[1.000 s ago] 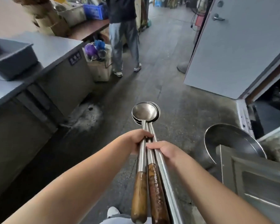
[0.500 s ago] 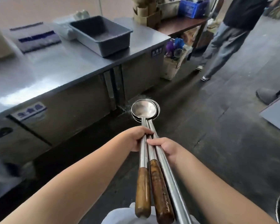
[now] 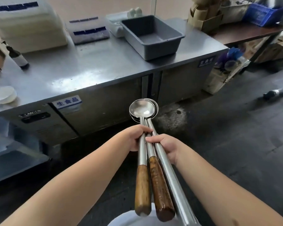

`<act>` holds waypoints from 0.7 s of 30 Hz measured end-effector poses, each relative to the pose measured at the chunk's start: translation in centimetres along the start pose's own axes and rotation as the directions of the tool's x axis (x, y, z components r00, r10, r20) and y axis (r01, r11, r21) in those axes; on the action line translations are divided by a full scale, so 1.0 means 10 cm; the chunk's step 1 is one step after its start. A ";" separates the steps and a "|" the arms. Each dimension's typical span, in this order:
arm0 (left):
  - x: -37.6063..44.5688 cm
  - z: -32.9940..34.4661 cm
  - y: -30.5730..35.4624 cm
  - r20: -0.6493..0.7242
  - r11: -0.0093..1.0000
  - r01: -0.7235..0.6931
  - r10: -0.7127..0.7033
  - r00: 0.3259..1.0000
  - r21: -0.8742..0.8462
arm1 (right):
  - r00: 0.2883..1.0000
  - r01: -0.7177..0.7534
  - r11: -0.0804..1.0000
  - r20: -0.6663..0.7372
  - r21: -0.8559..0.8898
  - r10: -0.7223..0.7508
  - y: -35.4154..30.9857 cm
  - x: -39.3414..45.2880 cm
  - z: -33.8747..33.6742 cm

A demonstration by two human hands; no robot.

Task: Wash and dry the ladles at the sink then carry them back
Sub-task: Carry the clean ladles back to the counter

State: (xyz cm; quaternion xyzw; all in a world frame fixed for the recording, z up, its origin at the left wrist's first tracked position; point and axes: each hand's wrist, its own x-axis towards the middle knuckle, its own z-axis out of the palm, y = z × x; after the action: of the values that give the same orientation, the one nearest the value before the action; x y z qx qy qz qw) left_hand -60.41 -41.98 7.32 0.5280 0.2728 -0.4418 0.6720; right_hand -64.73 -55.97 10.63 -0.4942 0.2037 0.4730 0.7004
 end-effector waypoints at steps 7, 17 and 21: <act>0.26 0.24 0.97 -0.045 0.997 -0.046 0.043 0.998 -0.069 | 0.997 -0.012 0.993 0.076 -0.121 0.021 -1.12 0.24 -0.36; 0.37 0.55 2.42 -0.090 0.971 -0.200 0.189 0.978 -0.134 | 0.982 0.059 0.960 0.190 -0.274 -0.006 -2.74 0.28 -0.61; 0.46 0.46 2.99 -0.083 0.967 -0.234 0.226 0.971 -0.105 | 0.971 0.125 0.948 0.230 -0.293 -0.057 -3.29 0.47 -0.60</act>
State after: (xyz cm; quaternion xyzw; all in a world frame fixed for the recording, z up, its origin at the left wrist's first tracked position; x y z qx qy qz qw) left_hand -32.42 -46.21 18.84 0.5320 0.2579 -0.3257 0.7378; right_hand -32.95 -61.22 20.93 -0.5504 0.0265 0.5174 0.6547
